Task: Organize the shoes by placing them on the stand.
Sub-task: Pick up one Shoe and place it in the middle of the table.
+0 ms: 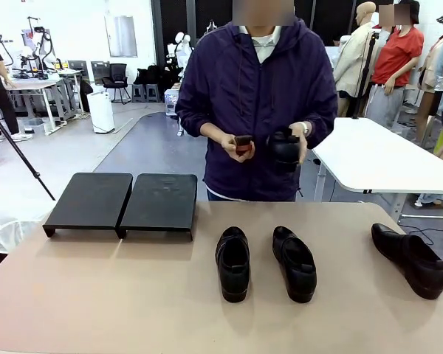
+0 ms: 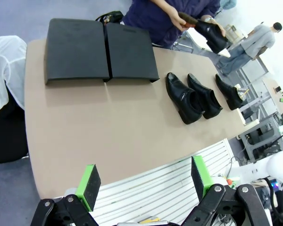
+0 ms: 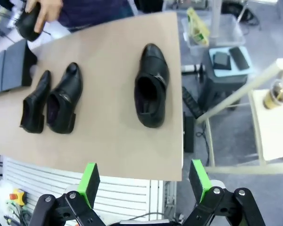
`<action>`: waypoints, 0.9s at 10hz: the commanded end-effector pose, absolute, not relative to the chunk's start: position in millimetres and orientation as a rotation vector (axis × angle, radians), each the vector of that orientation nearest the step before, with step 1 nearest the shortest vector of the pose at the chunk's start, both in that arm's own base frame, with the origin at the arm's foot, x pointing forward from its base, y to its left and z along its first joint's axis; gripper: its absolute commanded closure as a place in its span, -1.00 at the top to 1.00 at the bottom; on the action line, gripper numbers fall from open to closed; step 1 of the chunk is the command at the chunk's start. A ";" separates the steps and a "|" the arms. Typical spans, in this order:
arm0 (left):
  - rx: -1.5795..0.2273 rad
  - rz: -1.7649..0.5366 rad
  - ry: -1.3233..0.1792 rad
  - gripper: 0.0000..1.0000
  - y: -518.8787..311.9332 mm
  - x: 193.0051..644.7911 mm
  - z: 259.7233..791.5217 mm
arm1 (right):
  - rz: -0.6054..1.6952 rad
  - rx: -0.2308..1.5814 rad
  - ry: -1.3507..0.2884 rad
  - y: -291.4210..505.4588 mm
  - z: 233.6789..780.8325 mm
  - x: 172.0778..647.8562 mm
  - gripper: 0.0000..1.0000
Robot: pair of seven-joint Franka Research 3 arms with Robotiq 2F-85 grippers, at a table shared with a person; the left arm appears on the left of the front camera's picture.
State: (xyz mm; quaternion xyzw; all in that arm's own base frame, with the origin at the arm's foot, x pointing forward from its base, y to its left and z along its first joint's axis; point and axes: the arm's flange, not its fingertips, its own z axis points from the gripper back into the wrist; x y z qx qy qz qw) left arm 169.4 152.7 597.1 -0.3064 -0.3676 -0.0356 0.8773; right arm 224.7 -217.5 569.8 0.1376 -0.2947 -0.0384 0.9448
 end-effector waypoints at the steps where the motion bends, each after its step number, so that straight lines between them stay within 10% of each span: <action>1: -0.652 -0.091 -0.776 1.00 154.4 168.1 596.1 | -0.119 0.286 -0.611 -210.1 556.0 233.9 1.00; 9: -0.652 -0.091 -0.776 1.00 154.4 168.1 596.1 | 0.082 0.217 -0.597 -20.0 589.8 268.8 1.00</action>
